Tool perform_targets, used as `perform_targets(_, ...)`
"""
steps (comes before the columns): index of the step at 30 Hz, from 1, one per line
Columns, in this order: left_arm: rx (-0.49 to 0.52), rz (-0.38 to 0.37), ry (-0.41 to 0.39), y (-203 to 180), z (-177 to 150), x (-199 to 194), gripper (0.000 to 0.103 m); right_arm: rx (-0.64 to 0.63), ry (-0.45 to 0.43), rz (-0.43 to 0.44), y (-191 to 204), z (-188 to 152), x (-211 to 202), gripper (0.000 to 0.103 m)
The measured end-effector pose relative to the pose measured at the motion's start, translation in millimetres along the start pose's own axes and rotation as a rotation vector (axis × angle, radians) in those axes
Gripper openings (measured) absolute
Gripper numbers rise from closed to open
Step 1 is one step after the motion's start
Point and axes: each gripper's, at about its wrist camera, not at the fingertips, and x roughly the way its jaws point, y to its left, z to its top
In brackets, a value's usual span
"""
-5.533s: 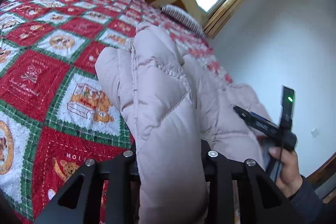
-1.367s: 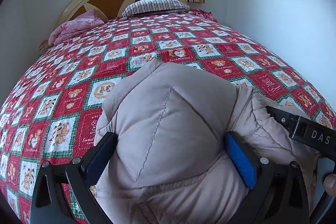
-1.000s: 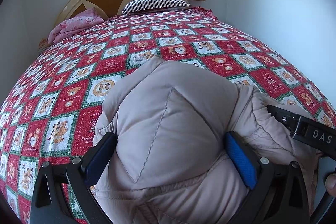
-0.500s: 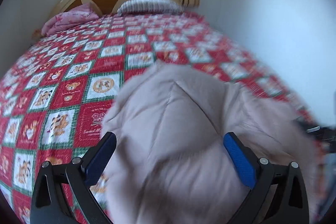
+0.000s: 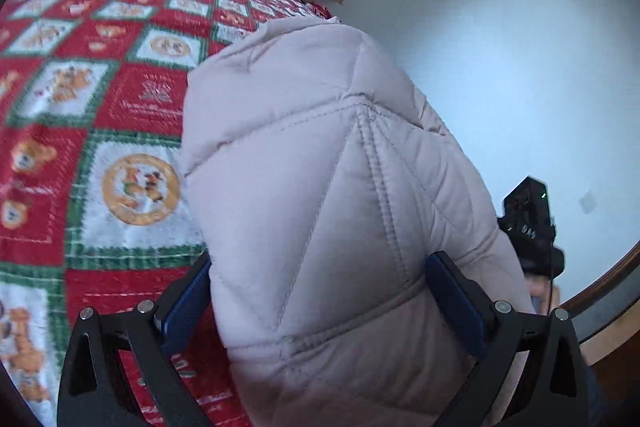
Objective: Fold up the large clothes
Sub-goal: 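Lift the beige bundle with both tools and hold it up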
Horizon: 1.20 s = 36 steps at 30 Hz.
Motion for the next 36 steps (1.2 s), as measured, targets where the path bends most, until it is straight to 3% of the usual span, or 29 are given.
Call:
perform_targets(1, 0.011, 0.006, 0.0, -2.6, 0.8, -1.4, 0.1, -0.004, 0.027, 0.029, 2.4, -2.7, 3.9, 0.083)
perform_targets(4, 0.087, 0.031, -0.023, -19.9, -0.4, -15.1, 0.078, 0.014, 0.046, 0.076, 6.3, -8.2, 7.0, 0.069)
perform_targets(5, 0.112, 0.048, -0.026, -24.7, -1.3, -19.6, 0.073, 0.025, 0.049, 0.109, 7.6, -10.8, 5.8, 0.059)
perform_targets(9, 0.158, 0.091, -0.058, -36.1, -4.4, -50.1, 0.06, 0.025, 0.013, 0.138, 18.9, -23.0, -4.5, 0.039)
perform_targets(11, 0.182, 0.12, -0.084, -39.2, -5.5, -73.1, 0.059, 0.014, -0.009, 0.138, 33.3, -30.7, -11.2, 0.035)
perform_targets(20, 0.232, 0.263, -0.214, -18.5, -7.1, -182.8, 0.058, -0.053, 0.003, 0.227, 123.9, -52.9, 6.6, 0.032)
perform_targets(36, 0.088, 0.514, -0.373, 94.2, -22.5, -328.3, 0.057, -0.244, 0.196, 0.423, 323.7, -90.6, 140.3, 0.031)
